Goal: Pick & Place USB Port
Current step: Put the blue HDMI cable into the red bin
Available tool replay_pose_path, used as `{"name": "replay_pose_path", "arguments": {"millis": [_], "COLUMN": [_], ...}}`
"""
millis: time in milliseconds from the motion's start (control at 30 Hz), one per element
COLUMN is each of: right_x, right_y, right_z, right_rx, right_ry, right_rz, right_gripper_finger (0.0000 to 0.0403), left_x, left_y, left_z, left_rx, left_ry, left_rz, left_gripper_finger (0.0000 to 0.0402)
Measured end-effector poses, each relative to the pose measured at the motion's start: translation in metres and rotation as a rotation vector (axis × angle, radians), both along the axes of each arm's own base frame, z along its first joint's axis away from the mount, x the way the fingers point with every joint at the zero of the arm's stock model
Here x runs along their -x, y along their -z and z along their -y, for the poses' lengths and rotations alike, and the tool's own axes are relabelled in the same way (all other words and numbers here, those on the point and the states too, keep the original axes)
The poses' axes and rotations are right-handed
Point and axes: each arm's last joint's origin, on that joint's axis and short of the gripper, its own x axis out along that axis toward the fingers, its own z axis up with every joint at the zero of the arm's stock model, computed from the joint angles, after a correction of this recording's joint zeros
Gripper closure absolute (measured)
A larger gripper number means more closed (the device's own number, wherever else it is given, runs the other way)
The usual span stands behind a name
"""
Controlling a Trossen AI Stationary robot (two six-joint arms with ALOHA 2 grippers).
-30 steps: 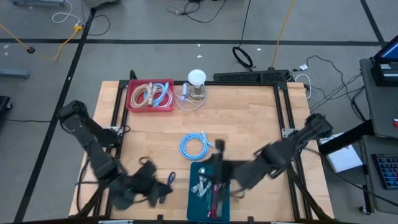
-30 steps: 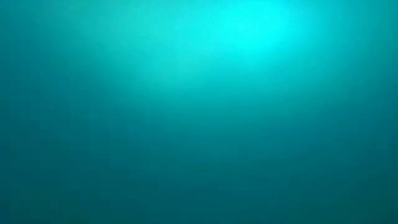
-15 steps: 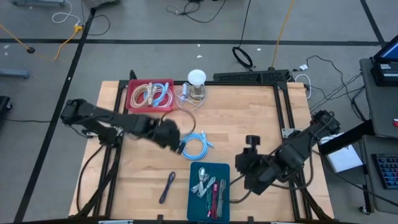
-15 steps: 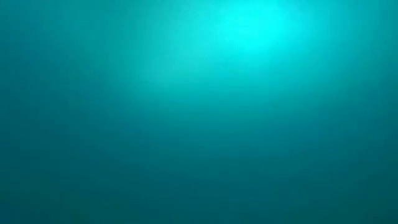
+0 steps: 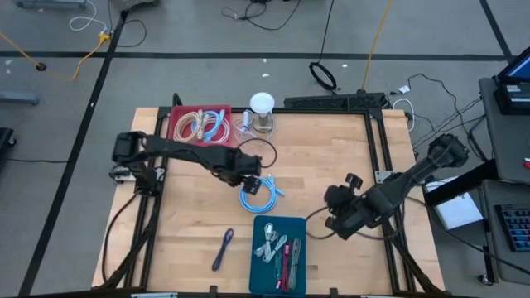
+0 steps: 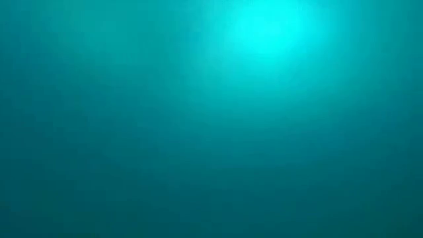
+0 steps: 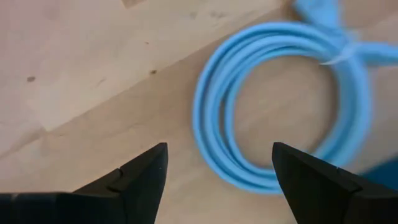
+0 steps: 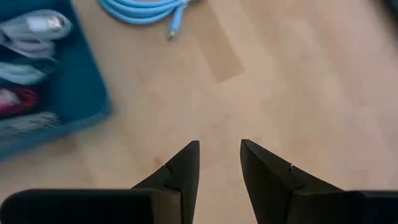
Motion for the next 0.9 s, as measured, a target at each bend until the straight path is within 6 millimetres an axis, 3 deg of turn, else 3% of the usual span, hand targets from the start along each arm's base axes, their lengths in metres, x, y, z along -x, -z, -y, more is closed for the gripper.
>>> {"name": "replay_pose_path", "arguments": {"millis": [333,533,633,767,900], "right_x": [0.021,0.020,0.018,0.014,0.012], "right_y": [-0.007,-0.019,-0.023,-0.026,-0.029], "right_z": [0.016,0.021,0.021,0.020,0.022], "right_rx": [-0.321,-0.367,-0.368,-0.368,-0.355], "right_ry": [0.032,-0.009,-0.034,-0.055,-0.066], "right_rz": [0.399,0.538,0.573,0.613,0.634], "right_gripper_finger": [0.0291,0.0291,0.0291,0.0291,0.0291], "left_x": [-0.018,-0.023,-0.022,-0.022,-0.026], "left_y": [0.053,0.069,0.070,0.068,0.055], "left_z": [-0.009,-0.014,-0.015,-0.016,-0.017], "left_rx": [-0.001,0.019,0.019,0.025,0.049], "left_ry": [0.023,0.004,-0.010,0.051,0.039], "left_rz": [-0.104,-0.126,-0.140,-0.119,-0.024], "left_gripper_finger": [0.0112,0.0123,0.0195,0.0358,0.0376]}}
